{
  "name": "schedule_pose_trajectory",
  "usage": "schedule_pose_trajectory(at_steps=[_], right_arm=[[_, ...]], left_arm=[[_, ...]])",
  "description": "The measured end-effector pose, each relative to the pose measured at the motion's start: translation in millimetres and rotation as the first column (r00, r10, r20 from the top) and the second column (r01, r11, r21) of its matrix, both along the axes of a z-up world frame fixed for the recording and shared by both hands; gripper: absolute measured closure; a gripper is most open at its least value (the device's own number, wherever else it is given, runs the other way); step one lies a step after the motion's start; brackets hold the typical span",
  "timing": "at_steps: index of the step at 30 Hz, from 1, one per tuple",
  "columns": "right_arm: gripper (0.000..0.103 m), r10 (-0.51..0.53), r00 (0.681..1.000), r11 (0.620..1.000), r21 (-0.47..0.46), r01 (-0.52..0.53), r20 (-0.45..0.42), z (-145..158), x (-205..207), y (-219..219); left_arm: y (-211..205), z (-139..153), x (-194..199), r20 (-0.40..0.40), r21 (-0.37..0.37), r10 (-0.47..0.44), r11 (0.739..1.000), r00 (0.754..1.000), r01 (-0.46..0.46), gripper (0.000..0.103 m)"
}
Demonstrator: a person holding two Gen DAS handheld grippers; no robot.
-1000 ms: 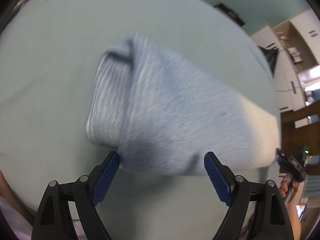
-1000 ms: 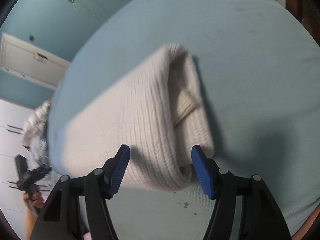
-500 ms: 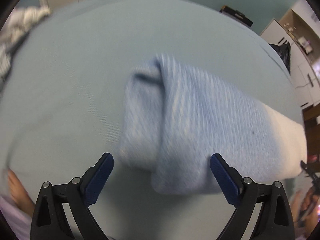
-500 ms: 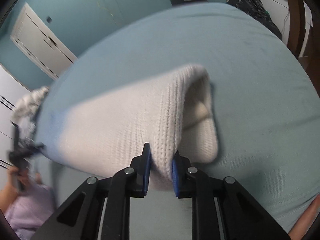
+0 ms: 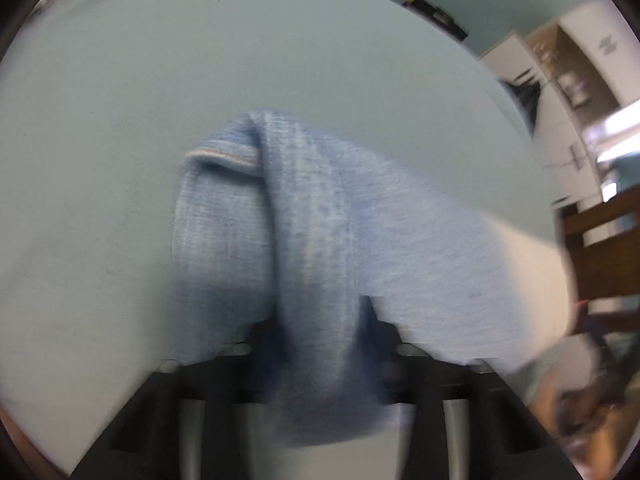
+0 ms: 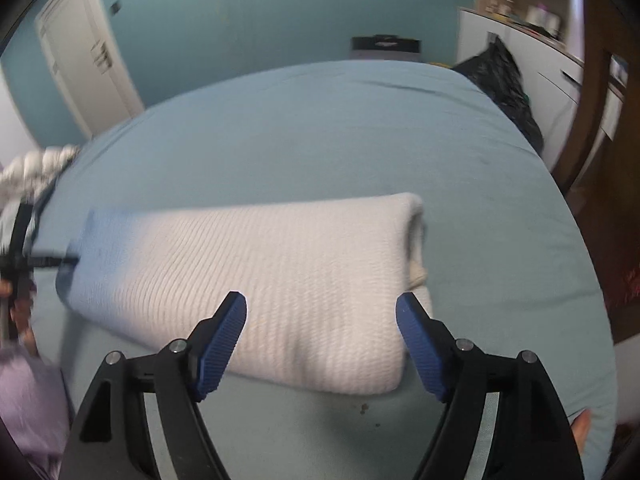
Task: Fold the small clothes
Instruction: 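Open the left tool on the bundle while the right tool opens and withdraws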
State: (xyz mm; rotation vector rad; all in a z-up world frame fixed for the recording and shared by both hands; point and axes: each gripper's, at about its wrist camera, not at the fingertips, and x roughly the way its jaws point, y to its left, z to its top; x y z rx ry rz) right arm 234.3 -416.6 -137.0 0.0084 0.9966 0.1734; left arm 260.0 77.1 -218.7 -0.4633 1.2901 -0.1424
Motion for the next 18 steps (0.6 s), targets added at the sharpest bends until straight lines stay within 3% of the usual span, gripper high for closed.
schedule_pose_trajectory(at_steps=[4,7,9,10,12,14,16,17,18], right_arm=[[0.029,0.013,1.0,0.999,-0.032,-0.013,0.011,-2.6,-3.7,5.5],[0.029,0.024,1.0,0.999,0.04,-0.023,-0.008,-3.8,-6.0,0.6],[0.029,0.03,1.0,0.997,0.073,-0.03,0.0,-2.0,-4.8,-1.0],[0.029,0.029,1.0,0.998,0.062,-0.029,0.003,-3.0,-4.5,1.1],[0.029,0.022,1.0,0.999,0.027,-0.022,-0.003,-8.5,-0.5,6.1],[0.029,-0.002,0.999,1.0,0.014,0.002,-0.036,-16.1,9.4,6.9],[0.029,-0.024,0.995,0.999,0.039,0.028,-0.095,-20.8,13.0,7.5],[0.029,-0.026,0.993,0.997,0.064,0.034,-0.113,-21.1,14.3,6.7],[0.029,-0.028,0.993,0.994,0.1,0.039,-0.117,-19.7,12.9,5.4]], left_arm=[[-4.9,30.6,-6.0,0.049,-0.012,0.048,0.999,0.998,-0.047,0.083],[2.8,47.0,-25.8,0.088,-0.049,0.057,0.997,0.994,-0.053,0.084],[10.3,34.6,-31.5,0.071,-0.026,0.043,0.999,0.997,-0.041,0.083],[14.1,19.9,-22.6,0.042,0.01,0.044,0.999,0.998,-0.044,0.083],[15.8,3.4,-21.5,-0.008,0.01,0.057,0.998,0.998,-0.057,0.081],[11.1,9.5,-21.8,-0.008,0.011,0.089,0.996,0.996,-0.089,0.08],[10.3,33.2,-30.0,0.035,0.092,0.113,0.989,0.993,-0.116,0.08],[3.1,53.4,-39.0,0.091,0.173,0.105,0.978,0.99,-0.12,0.077],[-7.8,74.4,-42.8,0.168,0.238,0.069,0.965,0.983,-0.108,0.059]])
